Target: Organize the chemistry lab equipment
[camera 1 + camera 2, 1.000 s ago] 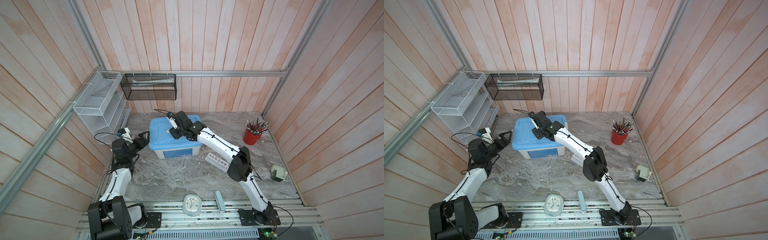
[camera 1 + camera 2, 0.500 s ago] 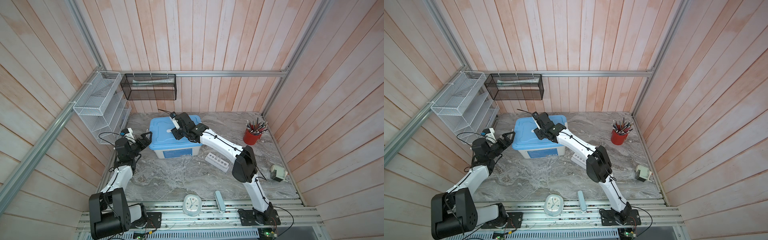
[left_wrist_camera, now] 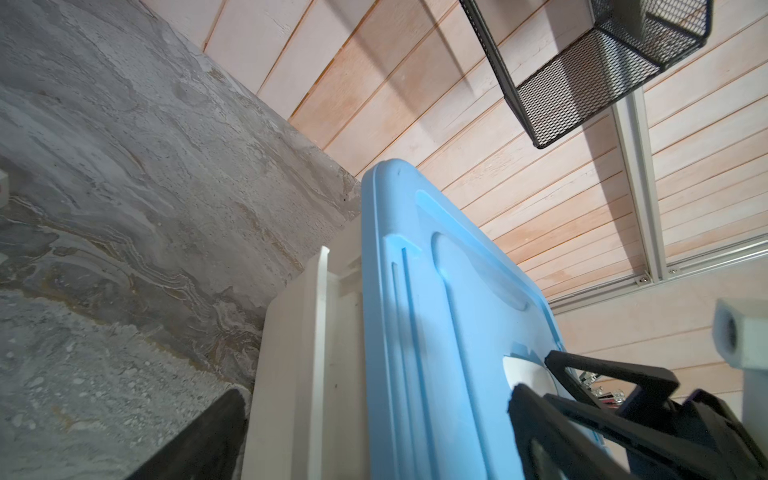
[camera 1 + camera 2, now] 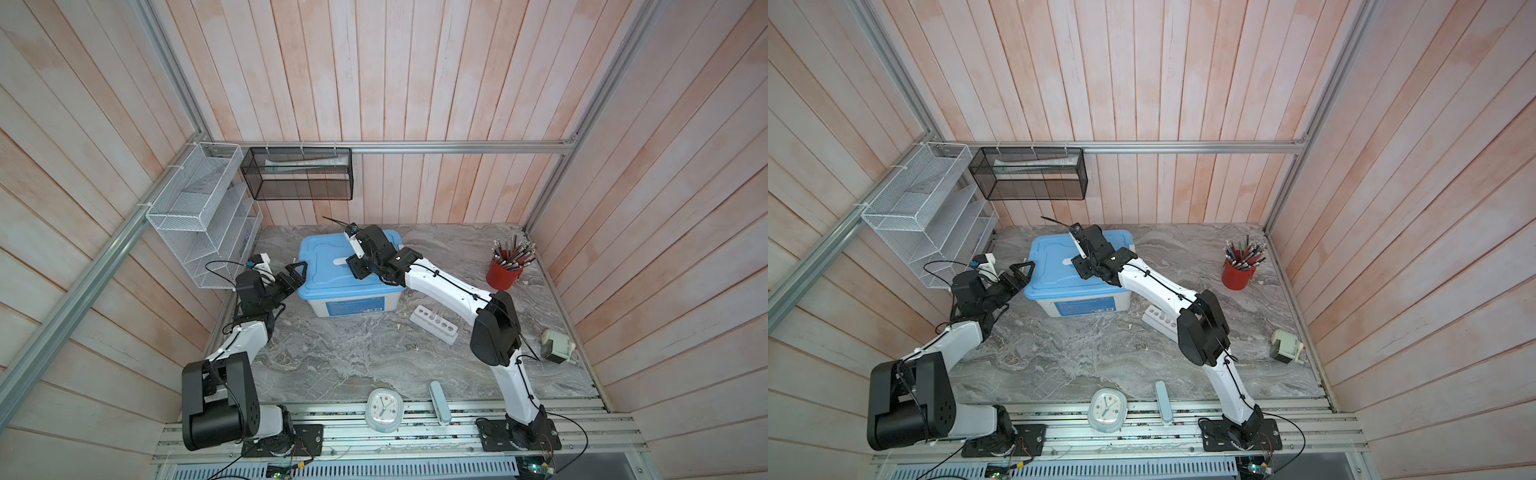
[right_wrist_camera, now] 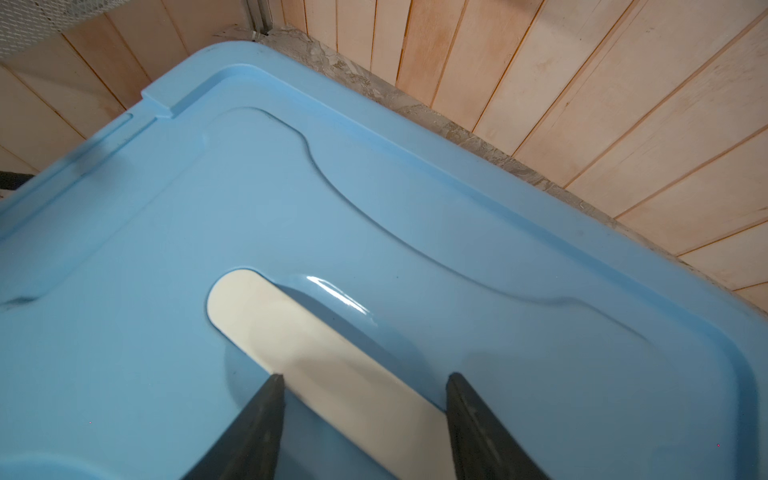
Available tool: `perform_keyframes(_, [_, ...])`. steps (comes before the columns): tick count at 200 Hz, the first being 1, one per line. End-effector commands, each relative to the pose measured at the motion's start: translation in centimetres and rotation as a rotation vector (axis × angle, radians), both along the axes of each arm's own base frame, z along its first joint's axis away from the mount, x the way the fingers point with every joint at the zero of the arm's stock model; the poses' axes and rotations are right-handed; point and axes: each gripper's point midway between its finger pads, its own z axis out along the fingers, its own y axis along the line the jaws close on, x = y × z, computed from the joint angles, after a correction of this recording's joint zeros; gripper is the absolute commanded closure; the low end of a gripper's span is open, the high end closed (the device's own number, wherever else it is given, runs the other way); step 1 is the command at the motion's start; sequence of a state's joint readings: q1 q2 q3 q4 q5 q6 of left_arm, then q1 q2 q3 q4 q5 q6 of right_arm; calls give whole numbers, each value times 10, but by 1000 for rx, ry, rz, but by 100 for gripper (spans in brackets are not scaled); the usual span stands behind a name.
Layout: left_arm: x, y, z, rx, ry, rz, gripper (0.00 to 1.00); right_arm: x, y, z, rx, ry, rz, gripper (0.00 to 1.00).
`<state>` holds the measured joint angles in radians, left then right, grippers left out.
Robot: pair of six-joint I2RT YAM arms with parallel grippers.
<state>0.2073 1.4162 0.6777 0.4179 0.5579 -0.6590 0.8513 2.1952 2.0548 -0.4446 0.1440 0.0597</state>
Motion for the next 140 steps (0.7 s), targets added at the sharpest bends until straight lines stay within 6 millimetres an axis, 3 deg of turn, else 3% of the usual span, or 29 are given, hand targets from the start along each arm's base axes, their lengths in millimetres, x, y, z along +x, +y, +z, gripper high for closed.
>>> perform_keyframes(1, [9,-8,15,0,-56,-43,0,7,-41,-44,-136,86,-78,38])
perform_keyframes(140, [10,-23,11,-19,-55,-143,5,8,-44,-45,-101,108,-99,40])
